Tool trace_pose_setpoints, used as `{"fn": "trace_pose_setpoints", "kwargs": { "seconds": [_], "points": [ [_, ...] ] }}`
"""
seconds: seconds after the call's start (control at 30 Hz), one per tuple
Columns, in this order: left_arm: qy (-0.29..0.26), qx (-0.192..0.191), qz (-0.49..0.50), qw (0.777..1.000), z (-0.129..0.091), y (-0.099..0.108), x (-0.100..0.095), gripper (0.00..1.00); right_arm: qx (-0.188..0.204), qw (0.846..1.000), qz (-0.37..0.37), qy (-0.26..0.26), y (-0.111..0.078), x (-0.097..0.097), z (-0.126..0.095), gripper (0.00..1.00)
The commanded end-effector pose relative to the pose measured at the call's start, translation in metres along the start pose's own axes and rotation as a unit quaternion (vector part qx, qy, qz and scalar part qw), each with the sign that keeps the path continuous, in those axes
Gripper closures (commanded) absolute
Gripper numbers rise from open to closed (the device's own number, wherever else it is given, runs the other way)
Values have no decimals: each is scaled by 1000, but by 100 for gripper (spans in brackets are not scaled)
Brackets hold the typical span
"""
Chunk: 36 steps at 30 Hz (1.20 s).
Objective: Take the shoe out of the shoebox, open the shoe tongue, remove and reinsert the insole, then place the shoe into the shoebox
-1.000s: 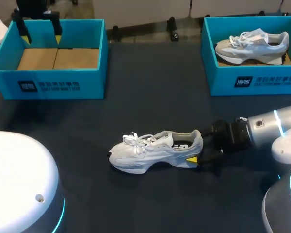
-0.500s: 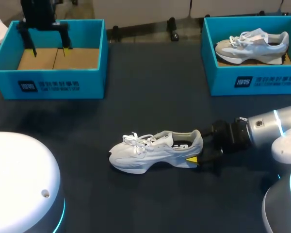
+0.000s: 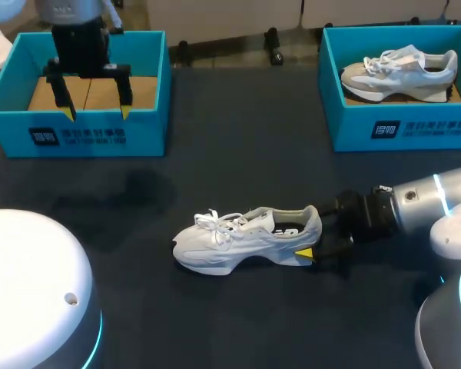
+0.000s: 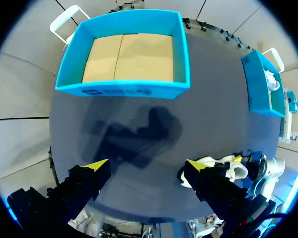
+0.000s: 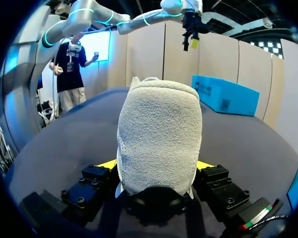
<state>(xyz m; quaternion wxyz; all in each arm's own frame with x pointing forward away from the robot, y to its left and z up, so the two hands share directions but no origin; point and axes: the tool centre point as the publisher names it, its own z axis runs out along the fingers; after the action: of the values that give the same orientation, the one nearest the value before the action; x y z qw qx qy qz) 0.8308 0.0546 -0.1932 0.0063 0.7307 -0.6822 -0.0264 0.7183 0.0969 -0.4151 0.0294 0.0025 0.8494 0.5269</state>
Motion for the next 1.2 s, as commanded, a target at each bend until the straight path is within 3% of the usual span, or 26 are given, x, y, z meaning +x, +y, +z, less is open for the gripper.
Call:
{"fn": "trace_pose_setpoints", "kwargs": {
  "seconds": [0.03, 0.9, 1.2],
  "points": [
    [-5, 40, -7, 999, 8, 22, 15, 0, 3, 1000, 1, 1, 0, -1, 0, 100],
    [0, 24, 68, 997, 40, 75, 152, 0, 3, 1000, 1, 1, 0, -1, 0, 100],
    [5, 15, 104, 994, 49, 90, 186, 0, 3, 1000, 1, 1, 0, -1, 0, 100]
  ]
}}
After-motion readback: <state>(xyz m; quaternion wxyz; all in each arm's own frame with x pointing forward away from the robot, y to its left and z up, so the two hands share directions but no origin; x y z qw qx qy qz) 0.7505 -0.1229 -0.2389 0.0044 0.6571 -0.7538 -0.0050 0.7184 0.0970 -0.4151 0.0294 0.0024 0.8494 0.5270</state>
